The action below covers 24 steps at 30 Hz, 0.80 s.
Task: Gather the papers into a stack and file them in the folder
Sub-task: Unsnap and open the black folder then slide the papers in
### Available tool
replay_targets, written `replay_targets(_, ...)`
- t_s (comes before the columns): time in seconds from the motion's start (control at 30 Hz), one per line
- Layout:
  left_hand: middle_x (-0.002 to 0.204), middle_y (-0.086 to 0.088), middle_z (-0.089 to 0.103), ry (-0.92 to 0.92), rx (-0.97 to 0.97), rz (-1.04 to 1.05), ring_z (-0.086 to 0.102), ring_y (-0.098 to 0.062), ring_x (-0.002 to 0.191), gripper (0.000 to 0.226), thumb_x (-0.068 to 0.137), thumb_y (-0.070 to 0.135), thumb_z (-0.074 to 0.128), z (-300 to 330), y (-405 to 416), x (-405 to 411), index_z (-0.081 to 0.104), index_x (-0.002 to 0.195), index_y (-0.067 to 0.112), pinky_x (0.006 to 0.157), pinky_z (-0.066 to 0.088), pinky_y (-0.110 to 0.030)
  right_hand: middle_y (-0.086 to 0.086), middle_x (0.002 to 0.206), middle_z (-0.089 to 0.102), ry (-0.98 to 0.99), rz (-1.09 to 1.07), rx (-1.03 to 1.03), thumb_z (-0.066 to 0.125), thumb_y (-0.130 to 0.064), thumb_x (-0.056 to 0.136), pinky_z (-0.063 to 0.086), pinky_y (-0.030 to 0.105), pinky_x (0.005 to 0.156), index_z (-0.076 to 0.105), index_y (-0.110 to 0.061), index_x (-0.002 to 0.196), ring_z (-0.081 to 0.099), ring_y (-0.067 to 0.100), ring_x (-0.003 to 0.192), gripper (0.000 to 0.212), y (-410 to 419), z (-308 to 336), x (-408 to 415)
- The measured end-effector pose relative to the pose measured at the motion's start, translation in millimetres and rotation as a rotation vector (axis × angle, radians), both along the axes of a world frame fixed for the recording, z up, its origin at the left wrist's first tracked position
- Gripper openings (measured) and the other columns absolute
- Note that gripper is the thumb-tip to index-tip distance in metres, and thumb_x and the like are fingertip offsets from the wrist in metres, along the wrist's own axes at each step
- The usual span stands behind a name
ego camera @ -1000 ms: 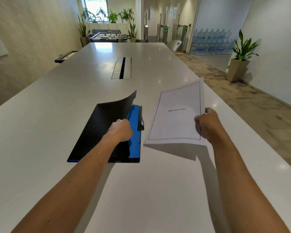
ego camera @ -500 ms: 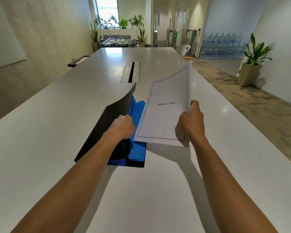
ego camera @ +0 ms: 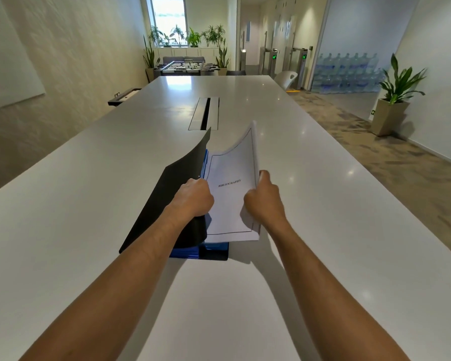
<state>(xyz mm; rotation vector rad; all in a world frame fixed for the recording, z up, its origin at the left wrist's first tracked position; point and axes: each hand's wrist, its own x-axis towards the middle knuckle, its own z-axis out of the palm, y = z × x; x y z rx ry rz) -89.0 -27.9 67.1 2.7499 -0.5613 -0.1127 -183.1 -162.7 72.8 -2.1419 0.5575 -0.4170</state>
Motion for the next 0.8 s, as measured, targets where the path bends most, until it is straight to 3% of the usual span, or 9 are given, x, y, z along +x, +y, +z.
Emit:
replay_targets(0.17,0.104,-0.013,0.063,0.003,-0.014,-0.009,0.058,-0.016,0.074,0.021,0.095,0.010,0.049,1.0,0.1,-1.0,0.060,0.111,0.004,0.067,0.052,-0.026,0.012,0.101,0.055,0.025,0.046,0.050,0.039,0.001,0.085,0.032,0.022,0.047,0.040,-0.004,0.131,0.050,0.015,0.069,0.047,-0.1,4.5,0.6)
replay_targets(0.33,0.075,-0.004,0.050,-0.041,0.013,0.030,0.053,-0.015,0.061,0.007,0.094,0.012,0.048,3.4,-3.0,-1.9,0.054,0.092,0.007,0.052,0.039,-0.020,0.008,0.096,0.054,-0.012,0.033,-0.004,0.039,0.001,0.081,0.028,0.019,0.046,0.048,-0.010,0.115,0.043,0.006,0.063,0.037,-14.0,15.2,-5.8)
replay_targets(0.53,0.073,-0.005,0.049,-0.036,0.037,0.023,0.052,-0.014,0.060,0.010,0.092,0.012,0.050,2.4,-8.8,-4.2,0.052,0.082,0.010,0.051,0.038,-0.020,0.006,0.091,0.053,0.013,0.076,-0.034,0.041,-0.001,0.083,0.028,0.019,0.045,0.051,-0.003,0.119,0.045,0.010,0.063,0.038,-14.1,15.0,5.4)
replay_targets(0.67,0.076,-0.003,0.050,-0.030,0.036,-0.013,0.052,-0.014,0.062,0.009,0.093,0.012,0.050,2.2,-11.6,-6.2,0.053,0.086,0.009,0.055,0.042,-0.021,0.013,0.124,0.057,0.007,0.098,0.027,0.045,-0.003,0.088,0.037,0.019,0.059,0.037,-0.008,0.142,0.049,0.019,0.088,0.055,-4.3,3.4,19.2)
replay_targets(0.8,0.086,-0.004,0.053,-0.057,0.012,-0.032,0.052,-0.013,0.062,0.005,0.093,0.013,0.051,4.8,-17.3,-8.5,0.056,0.094,0.010,0.060,0.046,-0.023,0.015,0.134,0.051,0.004,0.048,0.091,0.051,-0.004,0.090,0.045,0.029,0.072,0.034,-0.010,0.142,0.055,0.028,0.105,0.054,10.2,-10.9,32.6)
